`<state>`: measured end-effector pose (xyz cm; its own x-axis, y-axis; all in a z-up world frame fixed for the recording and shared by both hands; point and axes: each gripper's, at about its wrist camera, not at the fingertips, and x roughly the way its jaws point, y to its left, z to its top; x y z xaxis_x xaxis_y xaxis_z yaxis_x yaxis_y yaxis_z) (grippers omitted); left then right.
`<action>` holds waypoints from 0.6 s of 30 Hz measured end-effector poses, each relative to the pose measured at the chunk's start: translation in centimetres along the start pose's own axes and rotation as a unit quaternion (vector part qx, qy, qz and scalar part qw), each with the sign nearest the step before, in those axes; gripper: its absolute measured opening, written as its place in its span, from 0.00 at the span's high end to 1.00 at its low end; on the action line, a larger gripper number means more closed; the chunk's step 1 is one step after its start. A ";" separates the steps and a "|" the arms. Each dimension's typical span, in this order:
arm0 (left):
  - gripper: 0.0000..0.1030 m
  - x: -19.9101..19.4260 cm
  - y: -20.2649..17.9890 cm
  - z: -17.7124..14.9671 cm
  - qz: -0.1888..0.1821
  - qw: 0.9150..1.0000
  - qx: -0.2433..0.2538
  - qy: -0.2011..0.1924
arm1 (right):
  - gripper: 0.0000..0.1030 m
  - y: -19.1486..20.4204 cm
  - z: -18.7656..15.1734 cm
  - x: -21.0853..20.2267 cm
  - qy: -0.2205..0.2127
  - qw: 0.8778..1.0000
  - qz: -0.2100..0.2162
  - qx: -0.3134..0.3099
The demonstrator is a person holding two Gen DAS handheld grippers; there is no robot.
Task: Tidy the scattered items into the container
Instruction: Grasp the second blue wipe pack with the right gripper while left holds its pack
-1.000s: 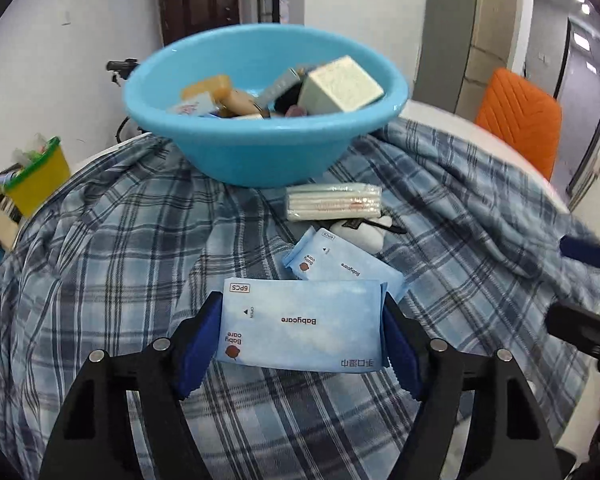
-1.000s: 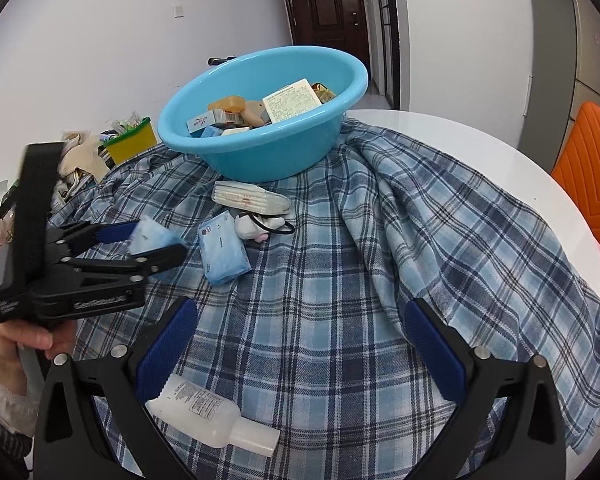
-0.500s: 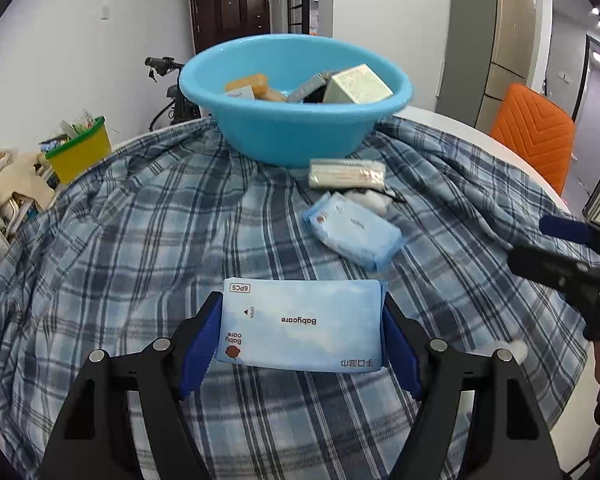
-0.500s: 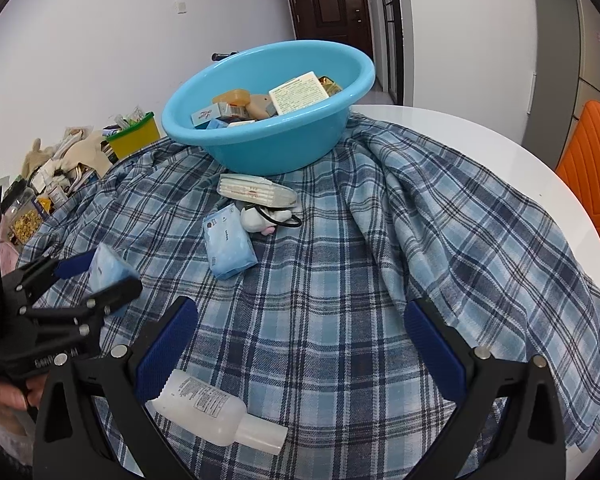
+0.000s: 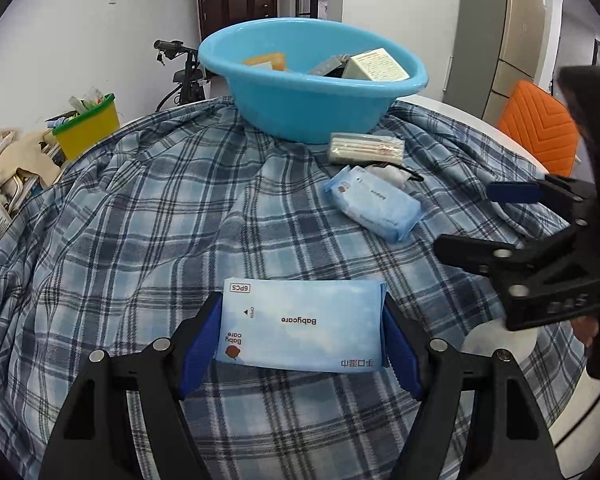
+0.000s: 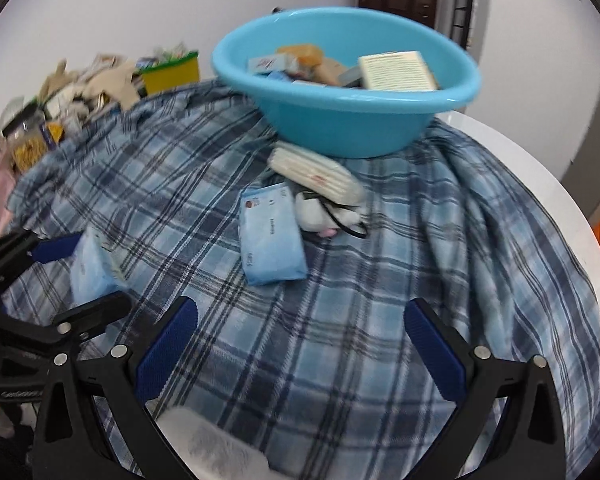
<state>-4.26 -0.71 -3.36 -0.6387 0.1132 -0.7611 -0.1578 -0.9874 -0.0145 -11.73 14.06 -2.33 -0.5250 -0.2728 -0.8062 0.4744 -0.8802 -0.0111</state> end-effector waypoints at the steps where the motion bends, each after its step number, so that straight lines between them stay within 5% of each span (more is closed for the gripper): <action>1: 0.26 0.0 0.2 0.0 0.003 1.000 0.001 0.001 | 0.00 0.3 0.3 0.4 0.003 1.000 -0.001 -0.008; 13: 0.26 -0.3 1.4 -0.3 0.004 1.000 0.001 0.002 | 0.02 1.0 2.2 4.3 0.040 0.999 -0.011 -0.030; 18: 0.26 0.1 1.5 -0.6 0.009 1.000 0.003 0.010 | 0.37 1.1 2.1 5.4 0.059 0.998 0.001 -0.027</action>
<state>-4.07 -2.27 -3.86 -0.6254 0.0940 -0.7746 -0.1512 -0.9885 0.0021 -15.47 10.77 -5.42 -0.4384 -0.2247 -0.8702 0.5153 -0.8562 -0.0385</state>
